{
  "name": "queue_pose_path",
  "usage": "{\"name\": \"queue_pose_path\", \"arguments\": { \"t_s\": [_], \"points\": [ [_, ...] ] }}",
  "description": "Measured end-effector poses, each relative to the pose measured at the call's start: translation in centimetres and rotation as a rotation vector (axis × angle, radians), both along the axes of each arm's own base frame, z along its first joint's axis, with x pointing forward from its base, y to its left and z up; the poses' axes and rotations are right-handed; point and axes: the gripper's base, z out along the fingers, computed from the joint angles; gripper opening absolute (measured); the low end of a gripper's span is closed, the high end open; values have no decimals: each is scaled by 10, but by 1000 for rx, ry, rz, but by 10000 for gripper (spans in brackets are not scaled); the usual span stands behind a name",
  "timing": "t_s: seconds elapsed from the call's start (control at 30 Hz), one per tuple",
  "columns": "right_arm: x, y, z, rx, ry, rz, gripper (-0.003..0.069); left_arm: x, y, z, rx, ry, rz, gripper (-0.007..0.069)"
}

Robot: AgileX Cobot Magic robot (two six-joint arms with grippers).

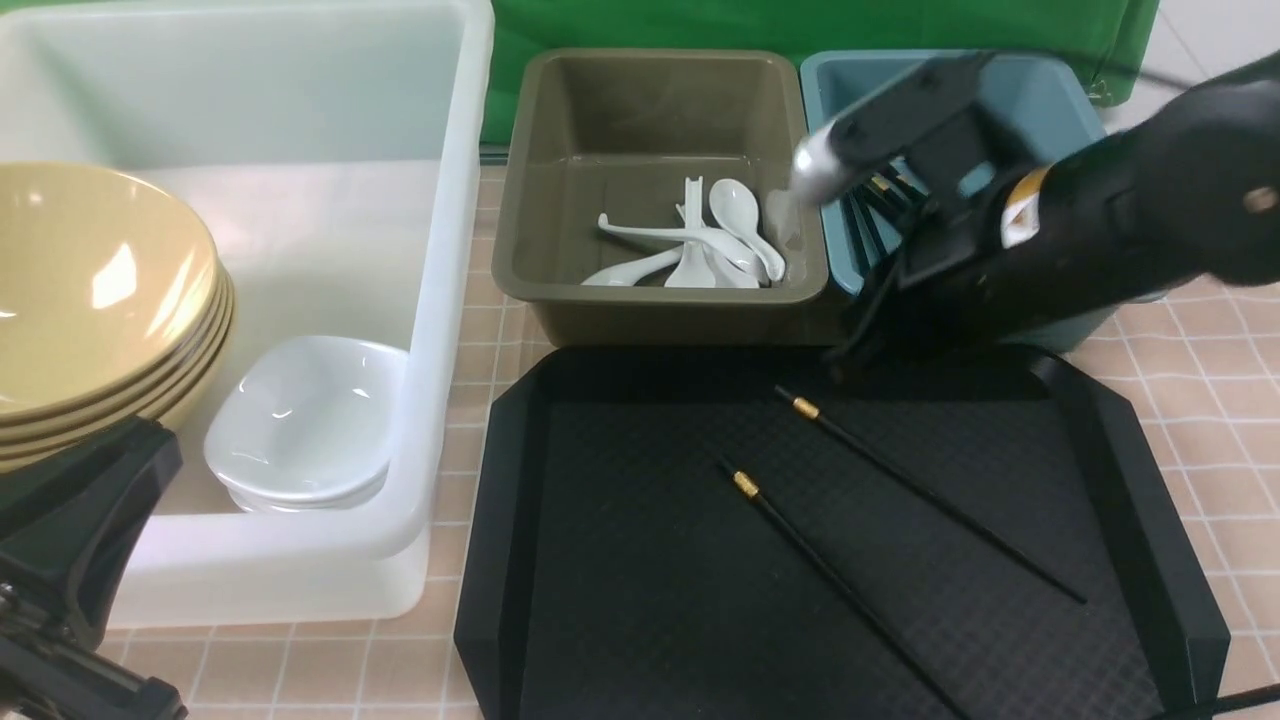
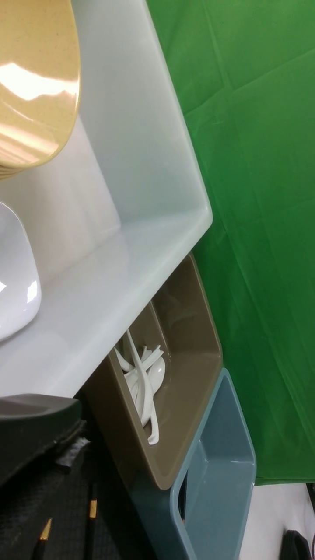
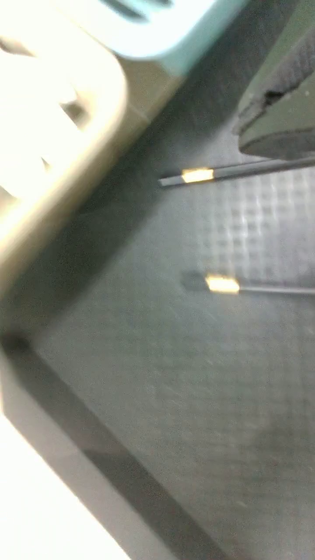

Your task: On brown table put chopsticks spoon bowls plates into blue grey white boxes.

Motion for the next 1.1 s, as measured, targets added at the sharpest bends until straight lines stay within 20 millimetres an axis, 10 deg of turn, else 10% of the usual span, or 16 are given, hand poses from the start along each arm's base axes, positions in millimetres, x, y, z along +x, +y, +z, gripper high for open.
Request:
{"name": "queue_pose_path", "arguments": {
  "t_s": [0.6,0.93,1.1],
  "points": [
    [1,60,-137,-252,406,104,356,0,1,-2,6,17,7,-7],
    [0,58,-125,-259,377,130,76,0,1,-2,12,19,9,-7],
    [-4,44,-45,-121,78,154,76,0,1,-2,19,16,9,-7]
  ]
}}
